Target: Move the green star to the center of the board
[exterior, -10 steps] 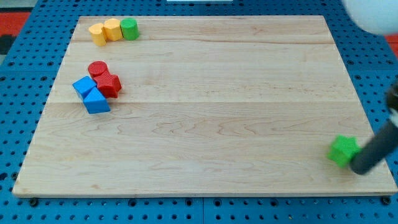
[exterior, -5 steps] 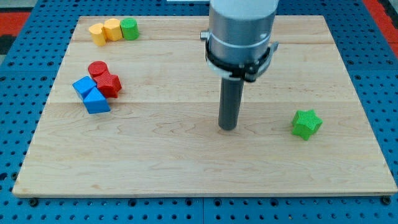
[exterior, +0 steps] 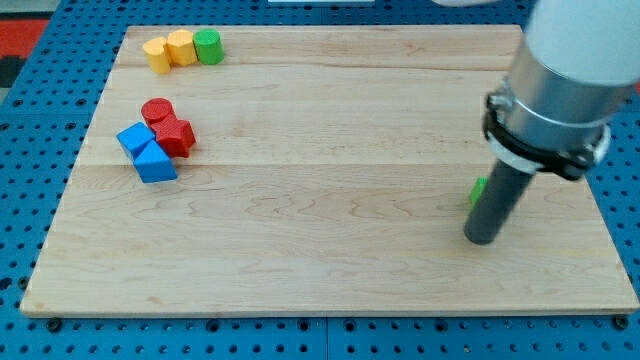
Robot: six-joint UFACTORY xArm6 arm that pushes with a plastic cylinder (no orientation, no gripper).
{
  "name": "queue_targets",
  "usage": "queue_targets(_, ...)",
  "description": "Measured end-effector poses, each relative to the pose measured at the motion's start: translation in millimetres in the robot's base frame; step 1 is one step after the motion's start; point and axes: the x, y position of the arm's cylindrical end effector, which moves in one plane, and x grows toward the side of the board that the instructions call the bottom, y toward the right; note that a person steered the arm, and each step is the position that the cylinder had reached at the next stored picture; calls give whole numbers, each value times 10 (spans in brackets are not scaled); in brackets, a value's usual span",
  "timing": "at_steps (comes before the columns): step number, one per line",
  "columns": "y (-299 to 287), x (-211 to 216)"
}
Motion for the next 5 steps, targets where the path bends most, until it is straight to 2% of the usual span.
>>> queue_targets(1,-27,-91)
queue_targets(2,82,108)
queue_targets(3,365,700)
queue_targets(4,628,524)
queue_targets(5,628,125)
